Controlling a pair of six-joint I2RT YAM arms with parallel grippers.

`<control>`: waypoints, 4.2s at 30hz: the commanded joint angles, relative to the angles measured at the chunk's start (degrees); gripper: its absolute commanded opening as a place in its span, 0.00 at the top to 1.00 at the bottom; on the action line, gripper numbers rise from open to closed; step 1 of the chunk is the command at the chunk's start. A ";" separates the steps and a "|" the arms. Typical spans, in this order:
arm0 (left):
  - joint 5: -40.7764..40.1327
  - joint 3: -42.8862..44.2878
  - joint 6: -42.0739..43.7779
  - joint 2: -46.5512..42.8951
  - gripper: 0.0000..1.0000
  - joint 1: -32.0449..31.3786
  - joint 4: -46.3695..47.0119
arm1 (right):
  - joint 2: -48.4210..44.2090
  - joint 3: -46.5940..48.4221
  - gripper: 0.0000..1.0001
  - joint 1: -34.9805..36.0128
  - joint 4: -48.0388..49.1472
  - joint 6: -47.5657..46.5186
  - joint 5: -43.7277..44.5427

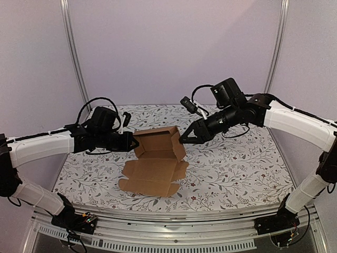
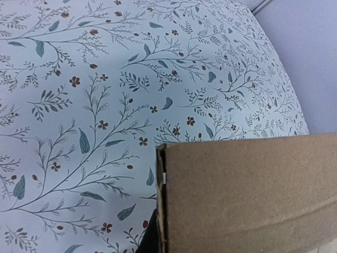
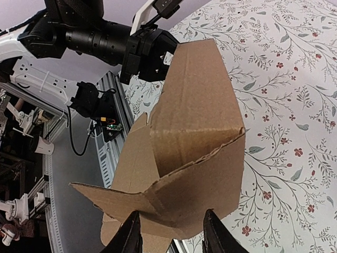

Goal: Fold the paper box

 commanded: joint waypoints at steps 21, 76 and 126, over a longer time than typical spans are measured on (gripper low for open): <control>-16.64 5.98 -6.86 1.36 1.00 -7.55 -7.54 | 6.88 5.67 0.58 8.82 -1.54 5.40 34.31; -16.34 22.23 -13.34 12.33 1.00 -13.02 -21.23 | 17.05 4.27 0.74 14.64 10.55 16.77 58.79; -15.53 21.55 -15.90 8.05 1.00 -13.81 -22.83 | 19.50 3.92 1.00 14.69 11.40 19.77 56.46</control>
